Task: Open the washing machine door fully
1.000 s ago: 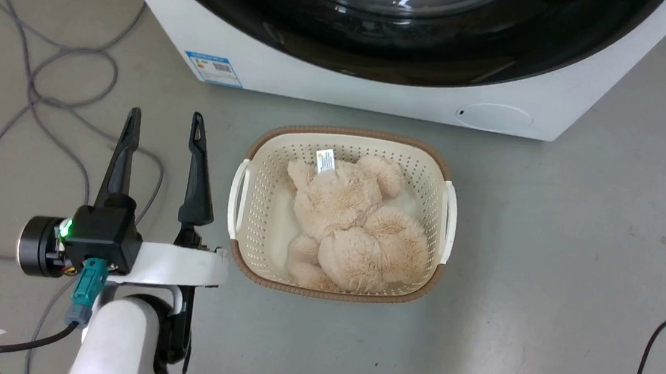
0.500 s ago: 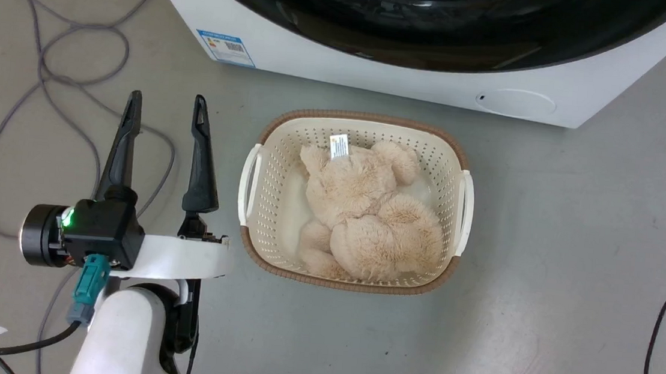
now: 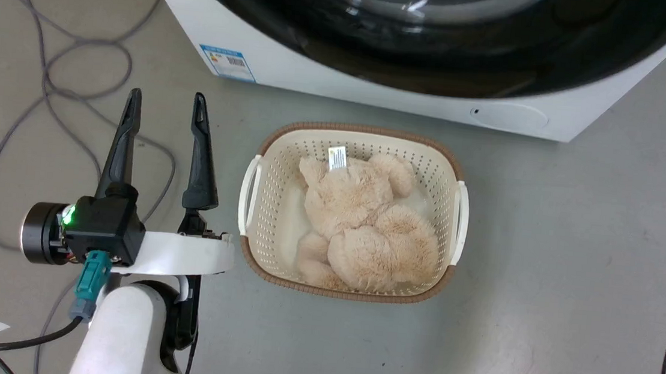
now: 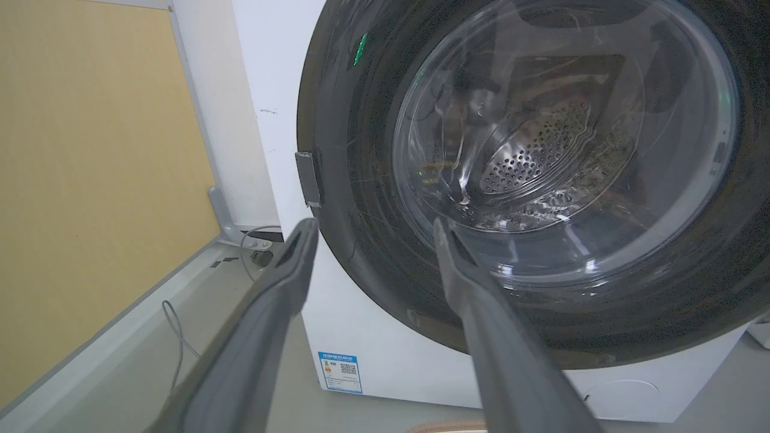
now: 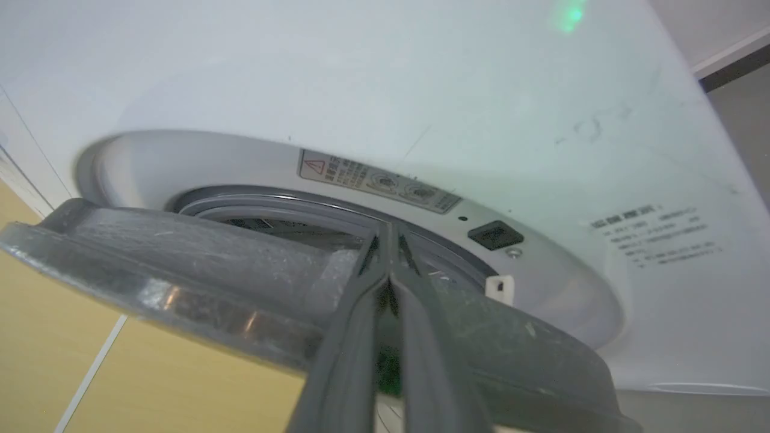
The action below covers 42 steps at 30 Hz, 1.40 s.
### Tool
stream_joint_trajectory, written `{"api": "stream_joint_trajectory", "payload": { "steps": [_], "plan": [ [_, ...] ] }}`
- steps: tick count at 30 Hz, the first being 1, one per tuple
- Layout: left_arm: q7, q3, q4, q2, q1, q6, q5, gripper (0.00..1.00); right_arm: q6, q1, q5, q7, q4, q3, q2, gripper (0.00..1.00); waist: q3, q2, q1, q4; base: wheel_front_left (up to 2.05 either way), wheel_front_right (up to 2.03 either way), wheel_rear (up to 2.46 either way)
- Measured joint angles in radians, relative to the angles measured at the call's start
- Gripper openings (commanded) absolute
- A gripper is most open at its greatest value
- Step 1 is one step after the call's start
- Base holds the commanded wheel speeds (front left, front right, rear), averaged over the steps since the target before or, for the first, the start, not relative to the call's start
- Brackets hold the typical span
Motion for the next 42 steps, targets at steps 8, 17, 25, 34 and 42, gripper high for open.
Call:
{"api": "stream_joint_trajectory", "payload": {
  "steps": [8, 17, 25, 34, 42],
  "plan": [
    [0.0, 0.007, 0.013, 0.0, 0.033, -0.001, 0.0, 1.0, 0.0, 0.079, 0.042, 0.057, -0.026, 0.049, 0.005, 0.0, -0.055, 0.0, 0.0, -0.014, 0.0, 0.0, 0.0],
    [0.0, 0.023, 0.028, 0.0, 0.088, -0.003, 0.002, 1.0, 0.001, 0.221, 0.099, 0.117, -0.127, 0.095, 0.007, 0.0, -0.125, 0.0, 0.0, -0.04, 0.0, 0.0, 0.0],
    [0.0, 0.04, 0.044, 0.0, 0.141, -0.009, 0.005, 1.0, 0.001, 0.368, 0.142, 0.162, -0.253, 0.154, 0.047, 0.0, -0.195, 0.0, 0.0, -0.074, 0.0, 0.0, 0.0],
    [0.0, 0.046, 0.061, 0.0, 0.19, -0.011, 0.011, 1.0, 0.001, 0.524, 0.183, 0.197, -0.381, 0.194, 0.066, 0.0, -0.27, 0.0, -0.0001, -0.1, 0.0, 0.0, 0.0],
    [0.0, 0.047, 0.079, 0.0, 0.223, -0.017, 0.019, 1.0, 0.001, 0.634, 0.196, 0.207, -0.467, 0.248, 0.128, 0.0, -0.314, 0.0, -0.0001, -0.11, 0.0, 0.0, 0.0]
  ]
}}
